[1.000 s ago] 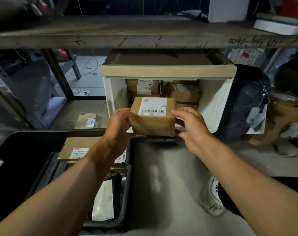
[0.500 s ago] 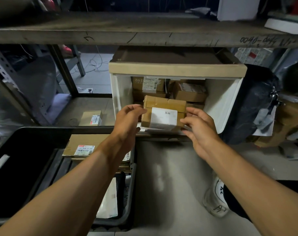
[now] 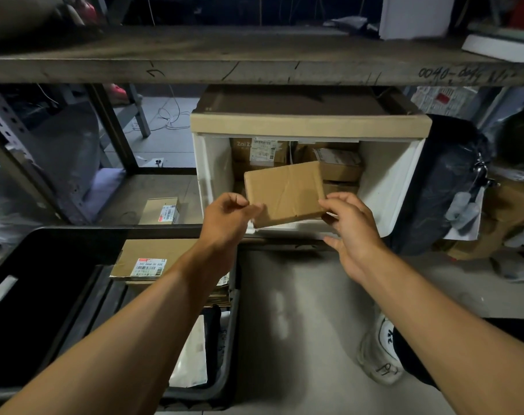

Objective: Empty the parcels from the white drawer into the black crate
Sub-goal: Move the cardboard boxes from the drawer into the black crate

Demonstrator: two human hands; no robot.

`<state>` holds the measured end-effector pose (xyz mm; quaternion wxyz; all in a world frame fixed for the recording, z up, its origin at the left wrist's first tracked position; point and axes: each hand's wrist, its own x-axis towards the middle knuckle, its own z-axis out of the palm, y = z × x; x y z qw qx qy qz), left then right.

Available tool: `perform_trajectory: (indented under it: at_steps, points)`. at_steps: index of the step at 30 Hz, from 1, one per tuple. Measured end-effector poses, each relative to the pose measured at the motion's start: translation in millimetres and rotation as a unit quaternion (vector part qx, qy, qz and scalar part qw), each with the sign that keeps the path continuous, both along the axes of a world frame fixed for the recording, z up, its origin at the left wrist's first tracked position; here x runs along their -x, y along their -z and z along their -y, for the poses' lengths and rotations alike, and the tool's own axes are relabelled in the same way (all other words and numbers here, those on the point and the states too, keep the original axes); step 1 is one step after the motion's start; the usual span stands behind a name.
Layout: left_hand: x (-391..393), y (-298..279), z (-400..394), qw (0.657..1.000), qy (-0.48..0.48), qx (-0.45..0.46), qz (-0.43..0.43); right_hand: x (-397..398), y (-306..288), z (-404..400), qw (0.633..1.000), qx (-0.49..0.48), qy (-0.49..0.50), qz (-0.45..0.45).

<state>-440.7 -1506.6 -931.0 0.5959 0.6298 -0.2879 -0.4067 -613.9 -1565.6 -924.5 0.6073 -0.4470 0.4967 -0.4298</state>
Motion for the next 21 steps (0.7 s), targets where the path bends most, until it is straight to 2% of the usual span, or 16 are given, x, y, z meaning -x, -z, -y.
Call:
perform_trajectory:
  at_steps: [3,7,12,17,21]
  points:
    - [-3.0,4.3,-0.8,1.0,0.007,0.001,0.01,0.4,2.2,-0.1,0.999,0.021,-0.002,-0.034]
    - [-6.4,4.7,0.9,1.0,0.017,0.0,-0.022,-0.7,6.8,0.6,0.998,0.031,-0.013,-0.059]
    - [-3.2,-0.9,1.8,0.999,0.003,0.001,-0.049,-3.9,7.7,2.7,1.0,0.008,-0.018,0.014]
    - [-2.9,5.0,1.6,0.999,0.013,0.003,-0.04,-3.6,11.7,5.6,1.0,0.015,-0.024,-0.01]
    - [-0.3,13.7,2.4,0.999,0.02,0.002,-0.024,-3.4,7.8,3.9,0.997,0.041,-0.068,-0.025]
